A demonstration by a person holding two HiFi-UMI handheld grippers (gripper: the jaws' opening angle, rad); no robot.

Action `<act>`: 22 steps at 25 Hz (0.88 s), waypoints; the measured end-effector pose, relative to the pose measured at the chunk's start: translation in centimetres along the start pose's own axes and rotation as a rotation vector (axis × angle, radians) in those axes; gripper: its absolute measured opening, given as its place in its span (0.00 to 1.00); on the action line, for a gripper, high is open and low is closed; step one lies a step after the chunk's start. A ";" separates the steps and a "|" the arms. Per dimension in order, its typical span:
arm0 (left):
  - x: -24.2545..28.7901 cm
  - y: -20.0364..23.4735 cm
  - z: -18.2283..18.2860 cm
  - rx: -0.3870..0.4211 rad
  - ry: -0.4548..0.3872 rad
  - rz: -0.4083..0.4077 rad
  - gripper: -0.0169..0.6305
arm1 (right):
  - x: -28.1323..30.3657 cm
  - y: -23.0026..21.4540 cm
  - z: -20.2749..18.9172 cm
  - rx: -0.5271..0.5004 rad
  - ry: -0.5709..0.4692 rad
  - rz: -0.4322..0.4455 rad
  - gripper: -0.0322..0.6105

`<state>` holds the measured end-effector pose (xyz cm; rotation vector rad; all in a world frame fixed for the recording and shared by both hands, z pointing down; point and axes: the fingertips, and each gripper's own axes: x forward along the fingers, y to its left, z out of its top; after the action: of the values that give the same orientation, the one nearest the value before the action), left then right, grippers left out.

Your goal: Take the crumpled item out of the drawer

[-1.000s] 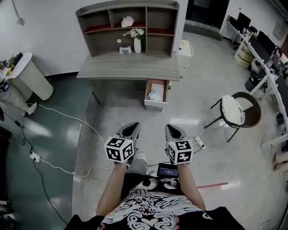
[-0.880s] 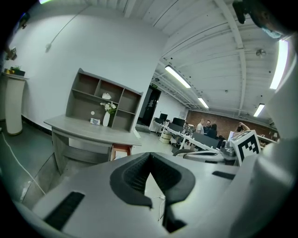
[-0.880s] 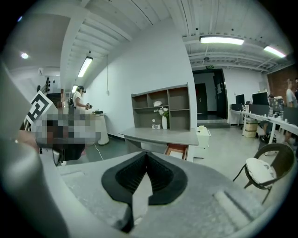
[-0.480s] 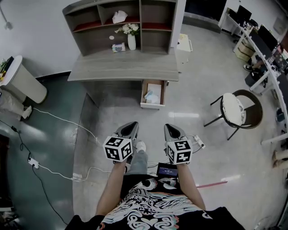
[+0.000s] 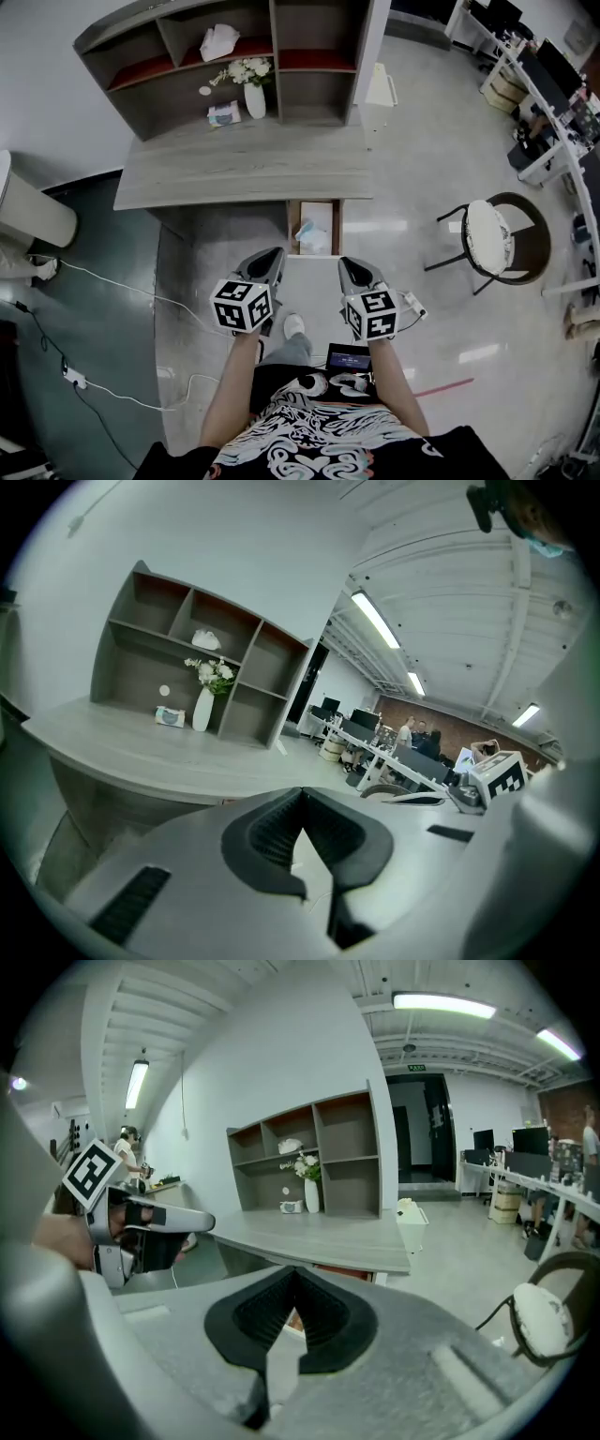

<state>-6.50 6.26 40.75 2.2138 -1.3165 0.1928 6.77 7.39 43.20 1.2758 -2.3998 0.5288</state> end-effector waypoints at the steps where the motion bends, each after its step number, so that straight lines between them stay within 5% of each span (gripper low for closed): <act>1: 1.1 0.7 0.6 0.000 0.008 -0.010 0.03 | 1.1 -0.5 0.4 -0.004 0.010 -0.004 0.06; 6: 6.0 3.0 3.0 0.016 0.039 -0.068 0.03 | 4.8 -2.6 3.1 0.093 -0.027 -0.002 0.06; 22: 10.4 5.7 4.3 0.000 0.075 -0.092 0.03 | 8.4 -5.0 3.8 0.022 0.036 -0.041 0.06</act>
<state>-6.65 -6.11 43.35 2.2391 -1.1714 0.2388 6.08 -2.96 44.77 1.3110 -2.3394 0.5631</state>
